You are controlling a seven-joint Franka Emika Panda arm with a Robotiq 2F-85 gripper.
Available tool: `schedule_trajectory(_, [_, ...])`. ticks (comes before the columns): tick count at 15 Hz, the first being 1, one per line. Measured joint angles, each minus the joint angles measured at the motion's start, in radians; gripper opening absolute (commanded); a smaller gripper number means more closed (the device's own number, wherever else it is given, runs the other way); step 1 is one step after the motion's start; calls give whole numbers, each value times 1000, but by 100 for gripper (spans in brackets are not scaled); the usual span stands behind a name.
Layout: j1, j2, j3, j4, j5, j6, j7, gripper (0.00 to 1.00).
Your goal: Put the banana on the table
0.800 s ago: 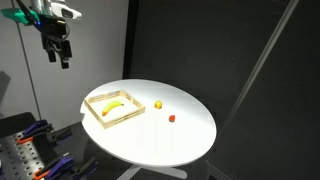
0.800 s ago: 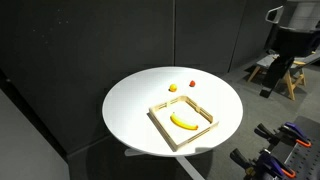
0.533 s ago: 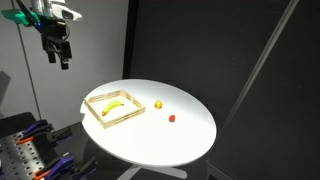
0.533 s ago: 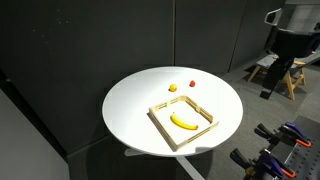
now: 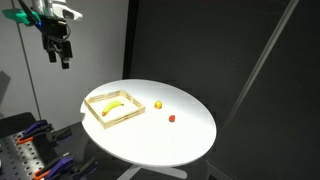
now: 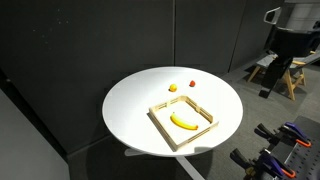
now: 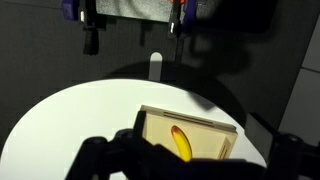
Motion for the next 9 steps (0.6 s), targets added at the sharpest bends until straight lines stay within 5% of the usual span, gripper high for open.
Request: schedule_trajectory(9, [-21,127,0,48,0,103,6,100])
